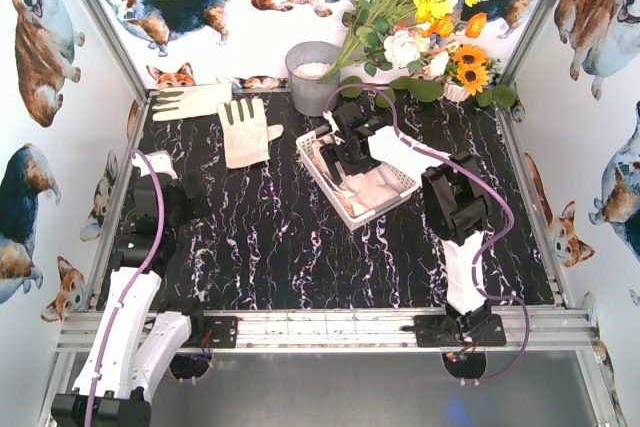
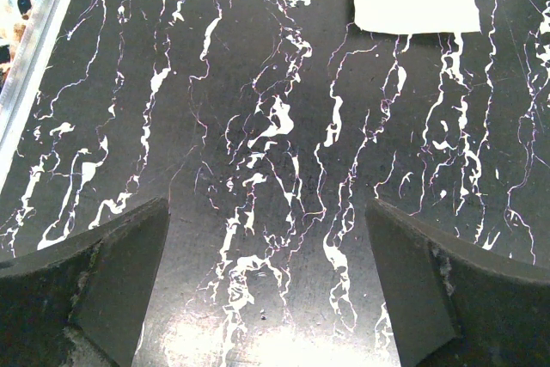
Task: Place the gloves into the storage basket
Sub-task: Adjust the glove in the bin.
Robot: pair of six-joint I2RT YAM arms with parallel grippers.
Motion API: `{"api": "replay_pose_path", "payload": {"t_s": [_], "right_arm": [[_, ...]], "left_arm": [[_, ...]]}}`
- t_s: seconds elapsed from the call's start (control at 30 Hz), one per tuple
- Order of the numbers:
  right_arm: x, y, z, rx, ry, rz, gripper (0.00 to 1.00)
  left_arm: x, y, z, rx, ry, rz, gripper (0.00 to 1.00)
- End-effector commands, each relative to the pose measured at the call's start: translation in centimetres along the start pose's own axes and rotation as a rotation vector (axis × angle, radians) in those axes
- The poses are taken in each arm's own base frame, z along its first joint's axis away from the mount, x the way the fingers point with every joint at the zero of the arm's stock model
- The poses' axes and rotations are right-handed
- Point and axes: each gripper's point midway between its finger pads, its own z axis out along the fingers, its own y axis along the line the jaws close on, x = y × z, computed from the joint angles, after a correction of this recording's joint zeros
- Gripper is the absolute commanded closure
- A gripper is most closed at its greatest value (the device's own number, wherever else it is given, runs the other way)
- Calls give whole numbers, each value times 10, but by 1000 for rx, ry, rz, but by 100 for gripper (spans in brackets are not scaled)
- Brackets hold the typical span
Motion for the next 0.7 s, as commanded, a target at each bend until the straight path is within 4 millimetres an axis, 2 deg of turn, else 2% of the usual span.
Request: {"api": "replay_pose_path", "payload": {"t_s": [0.0,0.33,0.53,0.67], "right_arm": [[9,-34,15,182,23,-25,16],[6,-54,10,238,3,-2,16],[-3,-40,7,153,-31,-30,16],[-18,-32,-9,129,-81,-36,15]], "left_arm": [[1,3,0,-8,3,-2,10],[2,2,1,-2,7,1,9],[1,2,1,0,6,1,9],[1,2,0,-4,3,0,9]]}}
